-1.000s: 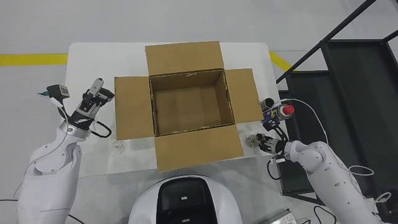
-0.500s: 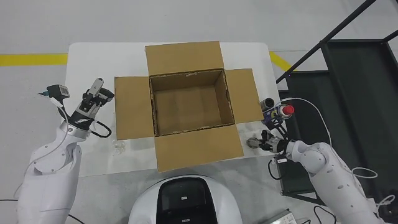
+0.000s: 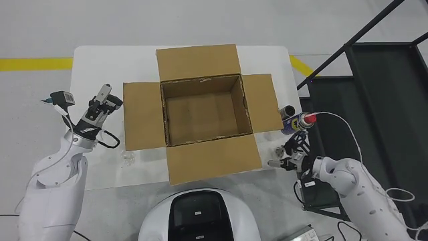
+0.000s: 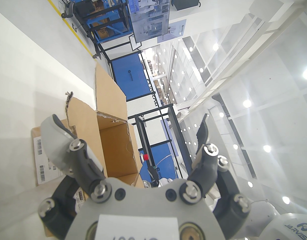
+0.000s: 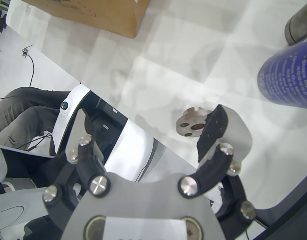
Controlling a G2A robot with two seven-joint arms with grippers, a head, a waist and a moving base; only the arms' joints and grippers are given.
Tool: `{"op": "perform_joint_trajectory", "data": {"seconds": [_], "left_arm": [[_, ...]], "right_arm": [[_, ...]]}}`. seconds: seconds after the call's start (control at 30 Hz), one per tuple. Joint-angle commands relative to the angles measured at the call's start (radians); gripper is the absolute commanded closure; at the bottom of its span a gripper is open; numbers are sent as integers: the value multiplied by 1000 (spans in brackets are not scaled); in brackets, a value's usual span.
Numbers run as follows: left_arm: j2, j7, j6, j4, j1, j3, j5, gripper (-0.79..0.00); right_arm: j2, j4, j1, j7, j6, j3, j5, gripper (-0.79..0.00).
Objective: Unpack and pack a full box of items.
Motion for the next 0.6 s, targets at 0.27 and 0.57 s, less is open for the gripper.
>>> {"op": "perform_joint_trajectory", "data": {"seconds": [0.27, 0.57], "left_arm": [[0, 0, 0, 0, 0, 0, 0, -785], [0, 0, 0, 0, 0, 0, 0, -785]], "right_arm": [[-2, 69, 22, -30, 4, -14, 49, -785], [-13, 116, 55, -119, 112, -67, -102, -785]]}}
